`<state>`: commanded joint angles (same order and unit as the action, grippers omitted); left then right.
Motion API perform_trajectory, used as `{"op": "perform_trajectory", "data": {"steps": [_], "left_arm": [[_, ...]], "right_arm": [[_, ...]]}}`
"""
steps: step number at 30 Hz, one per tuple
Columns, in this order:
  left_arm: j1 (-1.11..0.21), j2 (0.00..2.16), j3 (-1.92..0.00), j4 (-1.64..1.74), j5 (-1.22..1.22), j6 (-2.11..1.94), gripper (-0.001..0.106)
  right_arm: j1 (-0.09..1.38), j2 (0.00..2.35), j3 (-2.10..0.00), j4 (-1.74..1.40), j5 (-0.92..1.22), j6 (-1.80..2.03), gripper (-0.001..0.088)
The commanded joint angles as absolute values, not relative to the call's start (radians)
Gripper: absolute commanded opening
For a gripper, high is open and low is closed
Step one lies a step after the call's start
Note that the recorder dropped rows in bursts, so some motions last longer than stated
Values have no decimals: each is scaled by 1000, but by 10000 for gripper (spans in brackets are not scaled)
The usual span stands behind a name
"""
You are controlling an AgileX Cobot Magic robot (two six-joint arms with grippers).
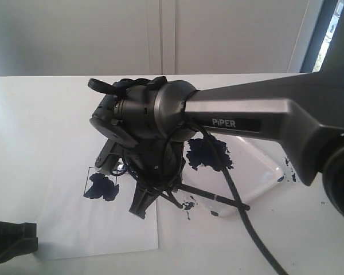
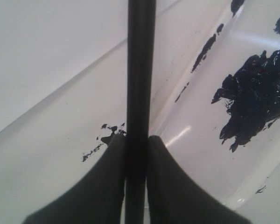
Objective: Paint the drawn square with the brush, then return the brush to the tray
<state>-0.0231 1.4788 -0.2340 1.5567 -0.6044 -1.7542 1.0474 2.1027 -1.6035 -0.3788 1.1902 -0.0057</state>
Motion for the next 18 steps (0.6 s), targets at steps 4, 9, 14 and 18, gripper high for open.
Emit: {"op": "perform_trajectory", "data": {"steps": [4,9,14,18], "left_arm": [[-23,1479,-234,1555,-604,-1754,0],[-23,1479,-234,1555,-604,-1756,0],[-23,1479,-234,1555,-604,-1756,0],[-23,1479,-234,1555,-604,-1756,0]], "right_arm": [[1047,2084,-1604,-309,1215,-57,0],[1047,2077,-1604,-290,1221,-90,0],[1047,2076,-1604,-270,1221,-102,0],[1047,2076,-1604,-290,1221,-103,0]]}}
